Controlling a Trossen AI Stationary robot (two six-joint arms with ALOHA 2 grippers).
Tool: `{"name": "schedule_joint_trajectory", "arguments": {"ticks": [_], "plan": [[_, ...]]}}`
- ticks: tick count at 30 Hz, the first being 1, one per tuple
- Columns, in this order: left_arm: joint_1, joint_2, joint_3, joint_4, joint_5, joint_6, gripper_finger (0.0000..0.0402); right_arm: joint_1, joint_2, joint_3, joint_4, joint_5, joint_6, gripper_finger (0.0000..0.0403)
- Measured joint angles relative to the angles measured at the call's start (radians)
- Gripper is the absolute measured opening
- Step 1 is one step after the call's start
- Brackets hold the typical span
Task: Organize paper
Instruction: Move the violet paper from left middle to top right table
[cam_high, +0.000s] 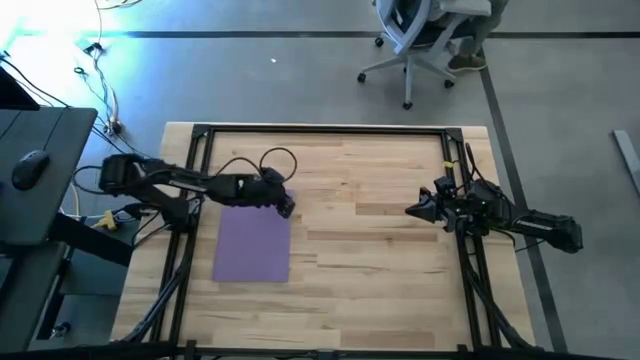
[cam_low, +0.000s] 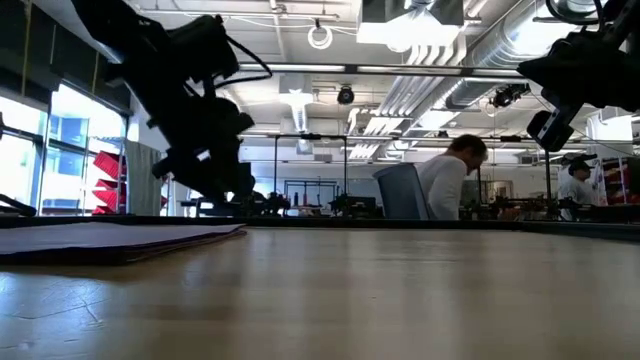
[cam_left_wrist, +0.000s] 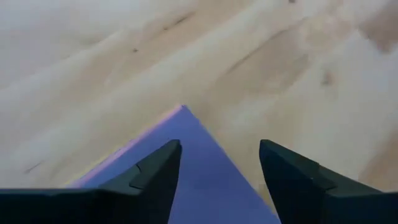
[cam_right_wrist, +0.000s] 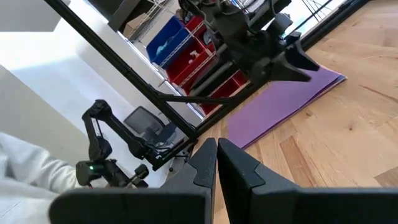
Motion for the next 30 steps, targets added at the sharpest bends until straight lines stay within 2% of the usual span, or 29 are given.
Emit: {"name": "schedule_joint_trajectory", "arguments": {"ticks": [8,15,19,25,30], "plan": [[0.000,0.136,0.036,-0.015,-0.034,-0.044,0.0200,0.000,-0.001,0.000,0.000,0.000,0.000,0.0000],[0.000,0.205,0.076,-0.005,-0.052,-0.041,0.0189,0.000,-0.001,0.000,0.000,0.000,0.000,0.0000],[0.000,0.216,0.090,-0.015,-0.048,-0.042,0.0140,0.000,0.000,0.000,0.000,0.000,0.000,0.0000],[0.000,0.218,0.093,0.002,0.005,-0.022,0.0016,0.000,0.000,0.000,0.000,0.000,0.000,0.0000],[0.001,0.197,0.092,-0.015,0.019,-0.011,0.0003,0.000,0.000,0.000,0.000,0.000,0.000,0.0000]]}}
